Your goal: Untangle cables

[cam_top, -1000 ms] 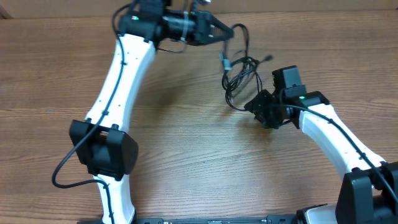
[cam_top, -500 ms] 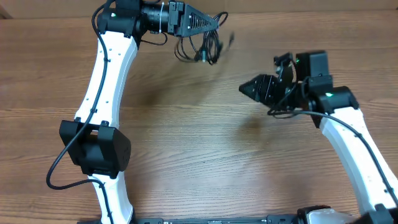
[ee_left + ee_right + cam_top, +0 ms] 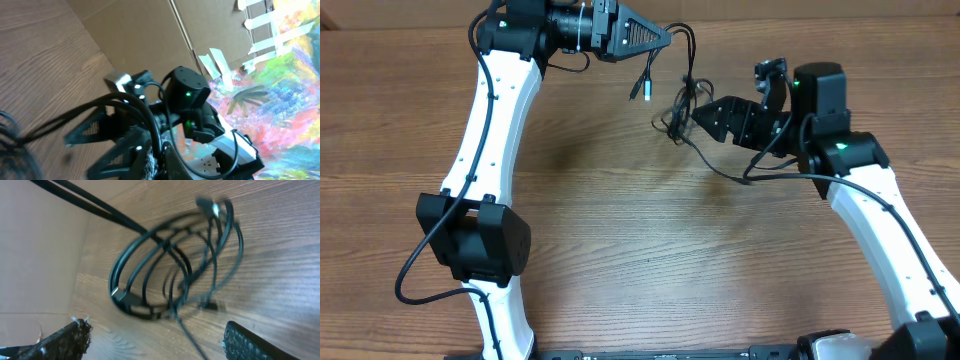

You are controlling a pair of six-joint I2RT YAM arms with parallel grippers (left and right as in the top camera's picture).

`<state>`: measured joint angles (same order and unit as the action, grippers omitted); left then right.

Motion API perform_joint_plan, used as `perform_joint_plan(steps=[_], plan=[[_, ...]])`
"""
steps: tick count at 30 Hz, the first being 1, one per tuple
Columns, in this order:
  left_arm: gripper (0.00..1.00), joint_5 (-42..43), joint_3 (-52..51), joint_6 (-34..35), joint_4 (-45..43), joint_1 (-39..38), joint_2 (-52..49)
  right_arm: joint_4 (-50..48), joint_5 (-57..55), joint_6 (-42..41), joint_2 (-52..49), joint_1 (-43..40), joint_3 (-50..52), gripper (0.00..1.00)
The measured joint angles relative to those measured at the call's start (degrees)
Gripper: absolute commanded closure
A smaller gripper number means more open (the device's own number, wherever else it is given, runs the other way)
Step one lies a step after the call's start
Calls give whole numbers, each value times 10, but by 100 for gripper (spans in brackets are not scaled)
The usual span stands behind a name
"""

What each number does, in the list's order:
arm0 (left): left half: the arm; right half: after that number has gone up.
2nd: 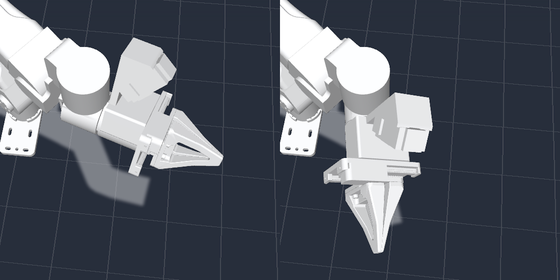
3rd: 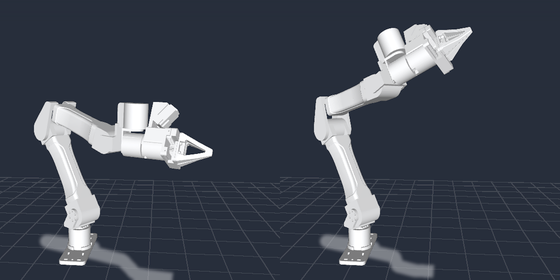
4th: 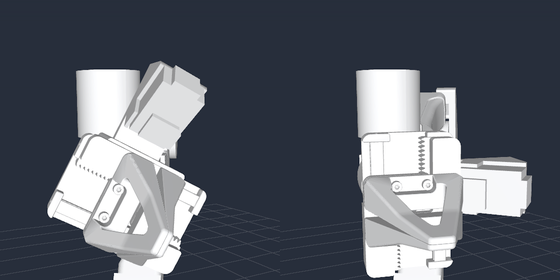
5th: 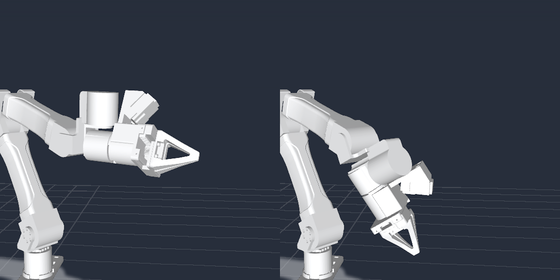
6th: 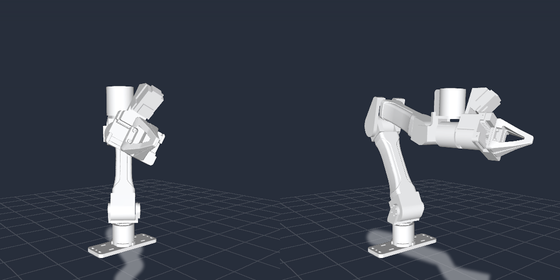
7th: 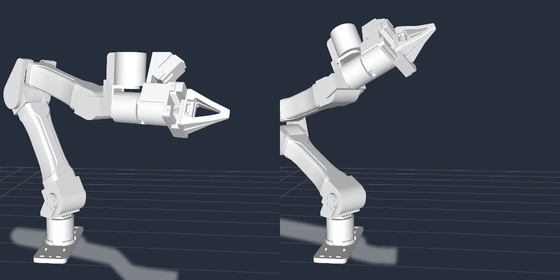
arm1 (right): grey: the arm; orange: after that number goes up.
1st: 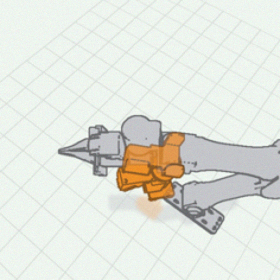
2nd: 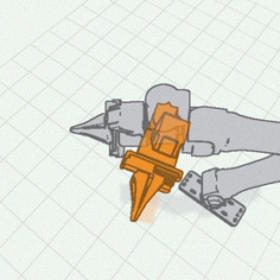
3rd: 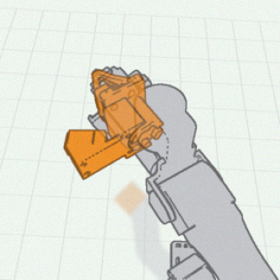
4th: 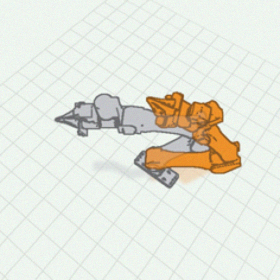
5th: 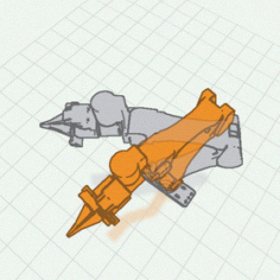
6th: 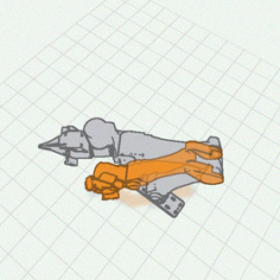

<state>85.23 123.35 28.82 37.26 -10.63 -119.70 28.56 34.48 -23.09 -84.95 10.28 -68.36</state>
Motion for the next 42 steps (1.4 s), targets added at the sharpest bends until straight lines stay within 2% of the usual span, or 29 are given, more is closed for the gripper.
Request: perform_joint_plan(steps=[7, 13, 21, 29, 30, 36, 42], plan=[[96, -17, 0, 18, 0, -18, 0, -44, -2, 10, -17, 26, 0, 25], [96, -54, 0, 77, -7, -21, 0, -75, -36, -33, -19, 42, 0, 29], [96, -67, 0, 137, -18, -24, 0, -98, -110, -89, -66, 79, 0, 46], [96, -82, 0, 150, -26, -21, 0, -22, -152, -112, -76, 52, 0, 46], [96, -84, 0, 150, -27, -20, 0, -14, -154, -112, -76, 45, 0, 42], [96, -92, 0, 161, -27, -17, 0, -12, -162, -108, -76, 42, 0, 41], [96, -92, 0, 167, -27, -21, 0, -52, -165, -105, -105, 69, 0, 51]])
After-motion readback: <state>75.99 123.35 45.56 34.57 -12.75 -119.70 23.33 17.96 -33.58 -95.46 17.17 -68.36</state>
